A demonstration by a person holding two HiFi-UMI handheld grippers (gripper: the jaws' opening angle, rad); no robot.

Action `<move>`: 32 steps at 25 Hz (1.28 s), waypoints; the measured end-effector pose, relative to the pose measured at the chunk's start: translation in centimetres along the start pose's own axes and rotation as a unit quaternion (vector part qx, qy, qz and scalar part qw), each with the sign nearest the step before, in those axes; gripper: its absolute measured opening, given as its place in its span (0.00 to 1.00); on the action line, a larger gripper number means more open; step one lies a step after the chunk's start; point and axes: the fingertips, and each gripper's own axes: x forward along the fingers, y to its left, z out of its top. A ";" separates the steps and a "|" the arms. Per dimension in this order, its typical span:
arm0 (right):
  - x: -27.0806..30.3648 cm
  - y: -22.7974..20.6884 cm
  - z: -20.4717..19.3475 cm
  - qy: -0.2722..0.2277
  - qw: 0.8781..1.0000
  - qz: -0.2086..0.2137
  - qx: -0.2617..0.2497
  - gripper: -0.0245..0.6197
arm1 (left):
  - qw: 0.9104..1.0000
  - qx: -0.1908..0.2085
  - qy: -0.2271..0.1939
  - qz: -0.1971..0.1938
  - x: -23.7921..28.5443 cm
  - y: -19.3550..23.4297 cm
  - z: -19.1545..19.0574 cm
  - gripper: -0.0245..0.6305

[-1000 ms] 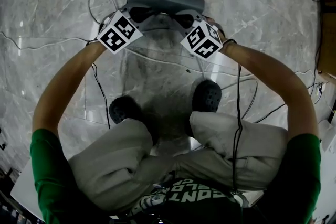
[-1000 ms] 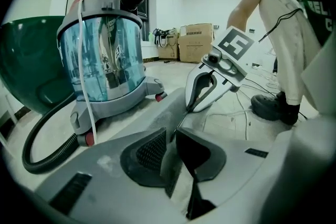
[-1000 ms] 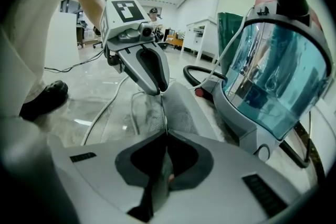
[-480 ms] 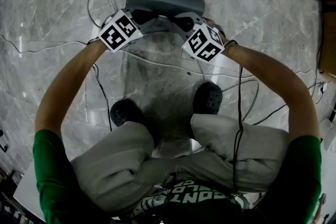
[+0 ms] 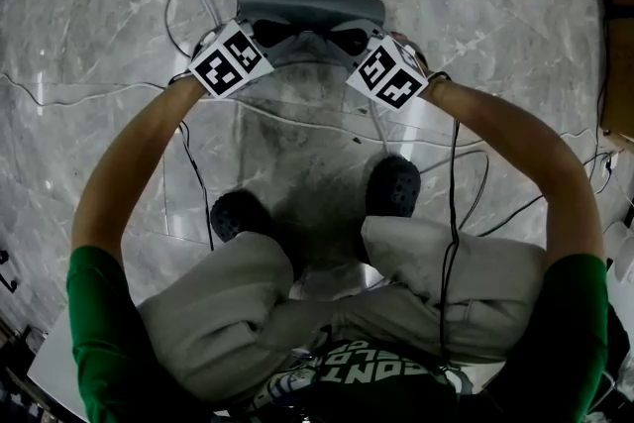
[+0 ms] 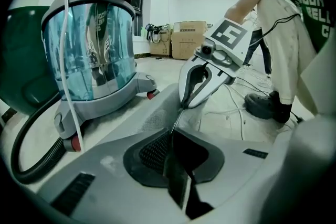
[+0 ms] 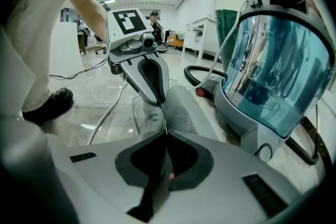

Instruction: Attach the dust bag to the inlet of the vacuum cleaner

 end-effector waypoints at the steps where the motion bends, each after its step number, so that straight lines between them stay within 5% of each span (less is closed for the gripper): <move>1: -0.3 -0.1 0.1 -0.002 1.000 0.000 0.001 0.05 | 1.000 0.004 -0.002 0.000 -0.2 -0.1 0.2 0.08; 15: -7.6 -3.3 6.9 -0.067 0.997 -0.040 -0.002 0.06 | 0.996 0.047 -0.066 0.034 -6.3 0.9 7.9 0.07; 32: -17.7 -7.7 14.8 -0.161 0.978 -0.131 0.003 0.06 | 0.979 0.105 -0.150 0.091 -14.1 2.5 19.1 0.06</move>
